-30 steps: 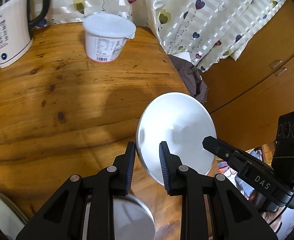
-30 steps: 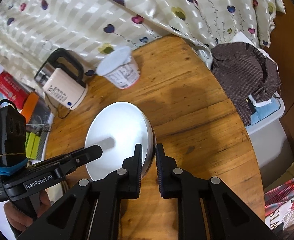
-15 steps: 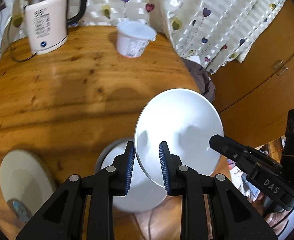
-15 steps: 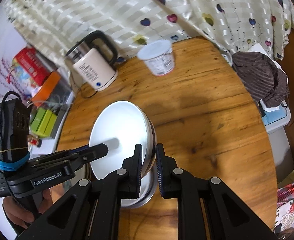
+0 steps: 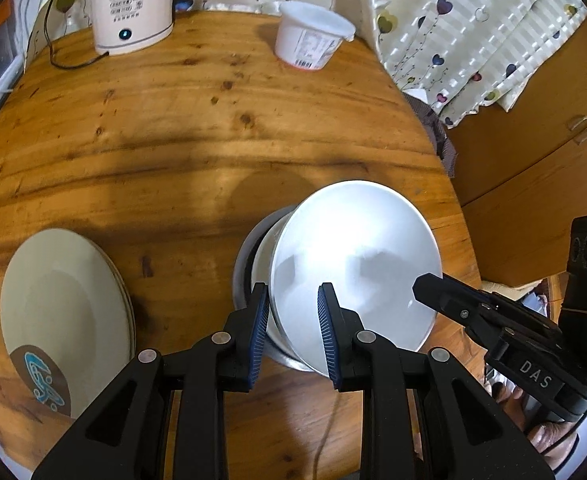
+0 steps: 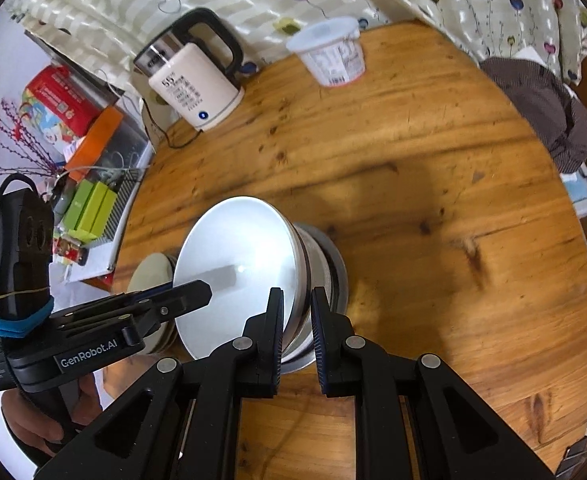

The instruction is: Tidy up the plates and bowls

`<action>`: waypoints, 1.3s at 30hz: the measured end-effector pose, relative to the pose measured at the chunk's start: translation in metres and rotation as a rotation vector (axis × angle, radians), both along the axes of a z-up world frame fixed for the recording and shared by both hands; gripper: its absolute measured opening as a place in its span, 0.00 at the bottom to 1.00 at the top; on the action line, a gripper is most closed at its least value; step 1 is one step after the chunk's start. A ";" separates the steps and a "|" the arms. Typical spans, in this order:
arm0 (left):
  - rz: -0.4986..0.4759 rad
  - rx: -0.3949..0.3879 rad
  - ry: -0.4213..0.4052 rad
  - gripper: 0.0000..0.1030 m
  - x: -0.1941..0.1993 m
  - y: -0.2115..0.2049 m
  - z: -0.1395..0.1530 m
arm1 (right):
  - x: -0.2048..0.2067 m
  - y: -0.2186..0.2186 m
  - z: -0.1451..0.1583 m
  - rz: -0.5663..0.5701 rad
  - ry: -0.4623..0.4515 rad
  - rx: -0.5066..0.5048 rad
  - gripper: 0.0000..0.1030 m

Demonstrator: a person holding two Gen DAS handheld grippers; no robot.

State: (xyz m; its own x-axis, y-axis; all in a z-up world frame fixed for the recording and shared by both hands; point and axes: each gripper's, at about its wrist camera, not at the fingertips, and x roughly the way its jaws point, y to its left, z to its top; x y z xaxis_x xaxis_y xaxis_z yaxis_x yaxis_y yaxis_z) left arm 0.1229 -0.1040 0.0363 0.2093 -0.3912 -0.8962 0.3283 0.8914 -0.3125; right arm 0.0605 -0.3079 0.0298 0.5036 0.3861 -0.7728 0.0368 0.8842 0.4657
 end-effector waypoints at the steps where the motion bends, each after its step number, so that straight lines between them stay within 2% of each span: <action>1: 0.001 0.003 0.006 0.24 0.000 0.001 -0.002 | 0.001 0.001 -0.002 0.001 0.005 -0.001 0.13; 10: -0.012 0.015 0.009 0.24 0.002 0.000 -0.007 | 0.007 0.003 -0.011 0.013 0.035 -0.024 0.16; 19: -0.018 0.004 -0.016 0.24 -0.001 0.002 -0.007 | 0.007 0.005 -0.011 0.015 0.024 -0.053 0.17; 28: -0.009 -0.041 -0.047 0.24 -0.005 0.008 -0.002 | 0.006 0.006 -0.006 0.014 -0.002 -0.069 0.17; 39: -0.012 -0.056 -0.066 0.24 -0.009 0.011 -0.005 | 0.004 0.005 -0.009 0.022 -0.013 -0.068 0.12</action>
State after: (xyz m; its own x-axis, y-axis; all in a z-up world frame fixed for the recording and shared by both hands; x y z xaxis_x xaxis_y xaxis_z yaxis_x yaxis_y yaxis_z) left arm 0.1138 -0.0933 0.0313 0.2620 -0.4434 -0.8572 0.3601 0.8690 -0.3395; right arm 0.0640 -0.3034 0.0209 0.5057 0.3438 -0.7912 0.0113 0.9144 0.4046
